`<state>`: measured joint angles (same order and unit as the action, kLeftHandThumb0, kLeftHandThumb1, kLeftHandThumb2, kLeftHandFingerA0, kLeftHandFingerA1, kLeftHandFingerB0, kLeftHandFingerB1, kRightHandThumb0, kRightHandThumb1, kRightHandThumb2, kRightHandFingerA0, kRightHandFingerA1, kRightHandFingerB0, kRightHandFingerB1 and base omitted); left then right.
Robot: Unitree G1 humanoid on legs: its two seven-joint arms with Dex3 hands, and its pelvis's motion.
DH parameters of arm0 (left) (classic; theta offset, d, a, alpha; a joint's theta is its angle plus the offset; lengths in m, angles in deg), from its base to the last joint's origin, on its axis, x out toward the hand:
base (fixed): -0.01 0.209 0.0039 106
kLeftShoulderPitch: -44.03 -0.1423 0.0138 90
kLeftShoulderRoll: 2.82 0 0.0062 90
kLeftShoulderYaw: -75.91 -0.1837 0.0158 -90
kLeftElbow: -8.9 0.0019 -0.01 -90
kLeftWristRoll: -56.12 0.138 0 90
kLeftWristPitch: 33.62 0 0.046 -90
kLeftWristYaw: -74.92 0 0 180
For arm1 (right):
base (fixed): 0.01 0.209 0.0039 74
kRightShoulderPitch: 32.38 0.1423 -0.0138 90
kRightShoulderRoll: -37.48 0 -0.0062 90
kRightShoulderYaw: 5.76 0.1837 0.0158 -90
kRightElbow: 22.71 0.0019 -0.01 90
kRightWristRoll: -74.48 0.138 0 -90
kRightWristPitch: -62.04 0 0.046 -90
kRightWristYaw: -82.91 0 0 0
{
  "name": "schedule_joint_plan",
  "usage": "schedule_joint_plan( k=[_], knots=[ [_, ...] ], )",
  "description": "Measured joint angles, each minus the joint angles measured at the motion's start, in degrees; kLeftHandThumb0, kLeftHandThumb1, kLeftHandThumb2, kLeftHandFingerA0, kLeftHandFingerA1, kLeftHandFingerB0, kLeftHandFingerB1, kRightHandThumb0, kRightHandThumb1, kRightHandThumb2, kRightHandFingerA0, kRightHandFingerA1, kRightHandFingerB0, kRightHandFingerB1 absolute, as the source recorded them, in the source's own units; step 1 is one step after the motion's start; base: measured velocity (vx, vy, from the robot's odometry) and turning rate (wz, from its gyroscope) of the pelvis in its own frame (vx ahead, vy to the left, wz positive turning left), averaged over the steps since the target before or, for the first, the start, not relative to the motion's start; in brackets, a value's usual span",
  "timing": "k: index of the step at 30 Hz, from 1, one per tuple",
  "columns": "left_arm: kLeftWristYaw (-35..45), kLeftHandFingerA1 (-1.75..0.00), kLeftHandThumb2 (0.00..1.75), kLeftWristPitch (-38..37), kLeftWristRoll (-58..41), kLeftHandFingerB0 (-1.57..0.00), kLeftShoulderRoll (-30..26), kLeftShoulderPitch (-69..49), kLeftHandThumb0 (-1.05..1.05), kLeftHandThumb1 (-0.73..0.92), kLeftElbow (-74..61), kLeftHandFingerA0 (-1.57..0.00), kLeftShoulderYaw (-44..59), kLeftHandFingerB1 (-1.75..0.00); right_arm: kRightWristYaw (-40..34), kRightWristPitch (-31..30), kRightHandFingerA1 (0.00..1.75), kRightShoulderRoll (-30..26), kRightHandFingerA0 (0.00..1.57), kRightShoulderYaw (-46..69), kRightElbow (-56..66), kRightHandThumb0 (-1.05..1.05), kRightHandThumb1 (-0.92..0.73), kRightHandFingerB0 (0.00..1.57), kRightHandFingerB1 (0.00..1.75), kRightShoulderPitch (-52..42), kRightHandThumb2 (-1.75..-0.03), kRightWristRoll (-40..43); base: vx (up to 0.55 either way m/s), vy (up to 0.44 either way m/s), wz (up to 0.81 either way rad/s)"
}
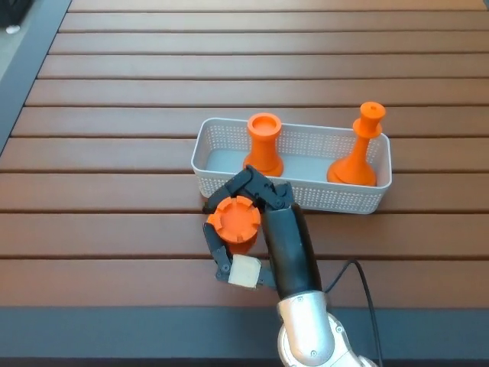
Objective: Using the right hand to place 3 different shape and weight chess pieces into a small container
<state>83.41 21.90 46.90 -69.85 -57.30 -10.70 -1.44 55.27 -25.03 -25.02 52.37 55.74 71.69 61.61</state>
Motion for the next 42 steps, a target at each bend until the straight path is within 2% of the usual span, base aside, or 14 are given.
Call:
schedule_joint_plan(
  k=[1,2,4,5,15,16,23,24,31,32,33,36,37,42],
  knots=[
    [0.0,-1.24,1.64,0.0,0.0,-1.5,0.0,0.0,-0.18,0.11,0.0,-1.53,0.0,-1.22,0.0,0.2,1.75,0.0,0.86,-0.1,0.5,-0.11,-0.67,0.59,1.68,0.0,-1.13,0.1,0.0,0.0,0.0],
    [0.0,-1.33,1.24,0.0,0.0,-1.46,0.0,0.0,-0.07,0.47,0.0,-1.45,0.1,-1.32,0.0,0.5,1.5,0.0,1.17,-0.2,1.2,-0.18,-0.59,0.84,1.28,0.1,-1.19,0.3,0.0,0.0,0.0],
    [0.1,-1.33,1.24,0.0,-0.1,-1.46,-0.1,0.0,-0.06,0.48,0.0,-1.45,0.5,-1.32,0.0,1.2,1.49,0.0,1.19,-0.7,3.1,-0.18,-0.6,0.85,1.27,0.3,-1.19,0.9,0.0,0.0,0.0],
    [0.1,-1.33,1.24,0.0,-0.1,-1.46,-0.1,-0.1,-0.07,0.48,0.0,-1.45,0.7,-1.32,0.0,1.7,1.75,0.0,0.88,-0.7,4.3,-0.12,-0.63,0.69,1.58,0.6,-1.13,1.2,0.0,0.0,0.0],
    [0.9,-1.32,1.22,0.0,-0.8,-1.46,-0.4,-1.0,-0.04,0.44,0.2,-1.44,2.6,-1.31,0.8,2.2,1.75,0.7,0.83,2.0,11.7,-0.09,-0.6,0.69,1.57,3.6,-1.14,3.0,0.0,0.0,0.0],
    [1.1,-1.32,1.21,0.0,-0.9,-1.46,-0.4,-1.1,-0.04,0.41,0.2,-1.44,2.8,-1.31,1.0,2.2,1.75,0.7,0.83,2.2,12.1,-0.13,-0.64,0.69,1.58,3.8,-1.08,3.1,0.0,0.0,0.0],
    [2.3,-1.31,1.22,0.0,-1.2,-1.45,-0.5,-1.2,-0.04,0.43,0.2,-1.44,3.8,-1.3,5.7,2.2,1.73,-0.4,0.83,8.4,11.9,-0.14,-0.58,0.71,1.56,9.6,-1.13,3.6,0.0,0.0,0.0],
    [2.4,-1.27,1.56,0.0,-1.2,-1.47,-0.5,-1.3,-0.13,0.11,0.2,-1.5,4.0,-1.2,6.3,2.2,1.73,-0.6,0.88,9.2,11.7,-0.12,-0.51,0.74,1.56,10.0,-1.24,3.6,0.0,0.0,0.0],
    [3.9,-1.25,1.52,0.1,-2.3,-1.46,-0.8,-1.3,-0.17,0.14,0.5,-1.51,5.8,-1.21,10.1,1.2,1.75,-4.4,0.9,16.1,5.8,-0.17,-0.54,0.75,1.59,15.7,-1.2,4.0,0.0,0.0,0.0],
    [4.0,-1.17,1.6,0.1,-2.3,-1.47,-0.8,-1.3,-0.15,0.09,0.5,-1.57,5.9,-1.16,10.3,1.1,1.74,-4.4,0.91,16.4,5.6,-0.18,-0.55,0.77,1.55,15.9,-1.17,4.0,0.0,0.0,0.0],
    [4.1,-1.31,1.22,0.1,-2.4,-1.44,-0.8,-1.3,-0.06,0.45,0.5,-1.45,5.9,-1.3,10.5,1.1,1.75,-4.5,0.9,16.7,5.4,-0.19,-0.57,0.75,1.58,15.9,-1.17,4.0,0.0,0.0,0.0],
    [4.4,-1.32,1.23,0.1,-2.4,-1.45,-0.8,-1.3,-0.06,0.46,0.6,-1.45,5.8,-1.3,12.2,-0.7,1.75,-4.6,0.89,19.4,1.1,-0.2,-0.57,0.74,1.59,18.5,-1.15,4.8,0.0,0.0,0.0],
    [4.5,-1.21,1.64,0.1,-2.4,-1.43,-0.8,-1.4,-0.12,0.1,0.6,-1.55,5.8,-1.18,12.6,-1.2,1.75,-4.7,0.89,19.9,0.1,-0.17,-0.55,0.75,1.58,19.0,-1.17,4.9,0.0,0.0,0.0],
    [4.4,-1.23,1.64,0.0,-2.3,-1.43,-0.9,-1.9,-0.13,0.1,0.3,-1.55,5.7,-1.19,14.6,-3.0,1.75,-5.4,0.88,21.8,-6.0,-0.16,-0.51,0.74,1.59,21.3,-1.22,5.4,0.0,0.0,0.0]
  ],
)
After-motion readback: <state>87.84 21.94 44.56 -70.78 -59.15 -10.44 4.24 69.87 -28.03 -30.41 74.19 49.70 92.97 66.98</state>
